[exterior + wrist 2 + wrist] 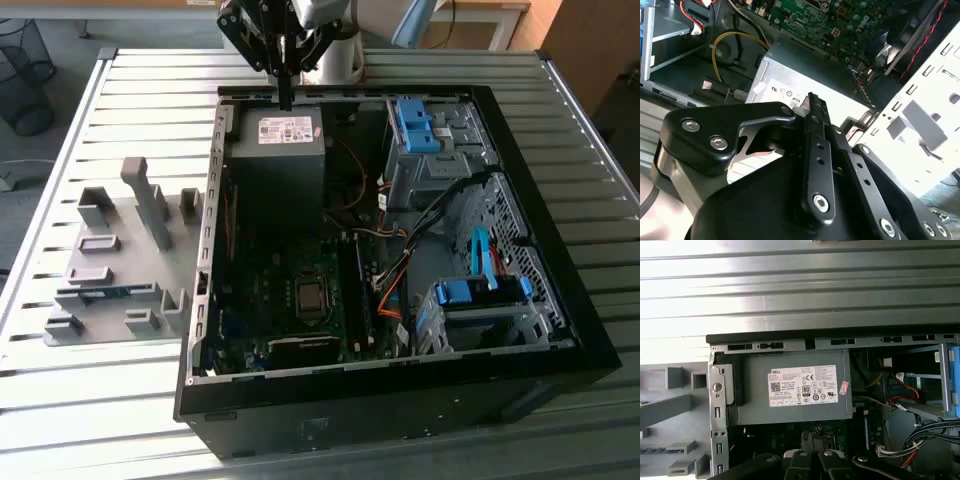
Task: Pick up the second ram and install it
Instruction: 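Reach for the second ram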
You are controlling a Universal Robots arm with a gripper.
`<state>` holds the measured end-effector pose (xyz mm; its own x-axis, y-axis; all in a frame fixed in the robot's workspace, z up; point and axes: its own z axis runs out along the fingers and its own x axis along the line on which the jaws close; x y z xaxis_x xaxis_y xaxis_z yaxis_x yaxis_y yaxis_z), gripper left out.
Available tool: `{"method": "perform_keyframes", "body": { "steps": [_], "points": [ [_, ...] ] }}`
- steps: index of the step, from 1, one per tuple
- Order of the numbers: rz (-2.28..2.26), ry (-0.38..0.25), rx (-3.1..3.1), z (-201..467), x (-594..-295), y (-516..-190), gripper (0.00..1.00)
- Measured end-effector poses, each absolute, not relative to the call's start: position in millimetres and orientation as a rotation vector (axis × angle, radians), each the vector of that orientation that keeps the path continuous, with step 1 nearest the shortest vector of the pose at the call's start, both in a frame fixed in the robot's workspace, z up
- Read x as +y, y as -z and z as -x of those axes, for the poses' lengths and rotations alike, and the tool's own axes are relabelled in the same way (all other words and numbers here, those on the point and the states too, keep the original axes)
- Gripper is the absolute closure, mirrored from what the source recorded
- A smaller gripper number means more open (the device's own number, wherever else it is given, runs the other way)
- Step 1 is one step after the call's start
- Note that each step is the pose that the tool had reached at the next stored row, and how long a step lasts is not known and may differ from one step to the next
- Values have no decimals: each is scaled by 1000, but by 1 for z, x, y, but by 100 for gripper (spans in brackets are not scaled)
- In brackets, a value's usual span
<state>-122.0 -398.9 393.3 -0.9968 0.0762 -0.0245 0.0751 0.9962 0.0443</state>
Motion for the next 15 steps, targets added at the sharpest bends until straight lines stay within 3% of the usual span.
{"method": "perform_keyframes", "body": {
  "steps": [15],
  "points": [
    [-118, -68, 3113, 126, -399, -393, 90]
  ]
}}
